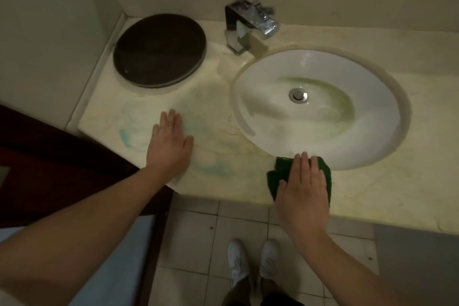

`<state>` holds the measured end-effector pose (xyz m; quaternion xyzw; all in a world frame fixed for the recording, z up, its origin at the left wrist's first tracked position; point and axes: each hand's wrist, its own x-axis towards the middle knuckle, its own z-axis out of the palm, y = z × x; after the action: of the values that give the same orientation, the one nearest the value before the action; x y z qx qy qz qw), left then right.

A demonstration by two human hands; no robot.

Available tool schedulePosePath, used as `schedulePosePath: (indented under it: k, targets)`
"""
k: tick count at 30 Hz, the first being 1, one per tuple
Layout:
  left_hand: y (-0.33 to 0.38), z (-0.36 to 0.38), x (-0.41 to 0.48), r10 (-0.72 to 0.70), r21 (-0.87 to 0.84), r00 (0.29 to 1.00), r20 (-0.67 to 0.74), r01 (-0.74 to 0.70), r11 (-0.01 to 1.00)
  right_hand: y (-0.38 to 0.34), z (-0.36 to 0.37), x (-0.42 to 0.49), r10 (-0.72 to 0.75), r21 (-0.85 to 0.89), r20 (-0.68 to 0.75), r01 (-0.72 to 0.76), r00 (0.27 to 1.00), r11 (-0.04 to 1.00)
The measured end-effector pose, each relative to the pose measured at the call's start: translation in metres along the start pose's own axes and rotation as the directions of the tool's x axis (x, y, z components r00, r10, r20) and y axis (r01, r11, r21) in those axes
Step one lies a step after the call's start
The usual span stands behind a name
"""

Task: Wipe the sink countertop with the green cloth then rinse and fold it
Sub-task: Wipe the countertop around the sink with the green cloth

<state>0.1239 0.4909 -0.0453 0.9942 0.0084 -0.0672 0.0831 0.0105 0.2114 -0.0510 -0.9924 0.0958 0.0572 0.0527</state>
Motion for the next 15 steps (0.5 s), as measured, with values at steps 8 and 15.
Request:
schedulePosePath:
  k: [8, 15]
  targets:
    - [-0.005, 0.007, 0.002, 0.023, 0.063, 1.0, -0.007, -0.023, 0.998, -0.131, 0.001, 0.027, -0.406, 0.116, 0.02, 0.401, 0.914, 0.909]
    - [-0.005, 0.006, 0.001, 0.031, 0.011, 0.999, 0.015, -0.031, 0.999, -0.081, 0.0, 0.023, -0.447, 0.041, 0.022, 0.446, 0.894, 0.894]
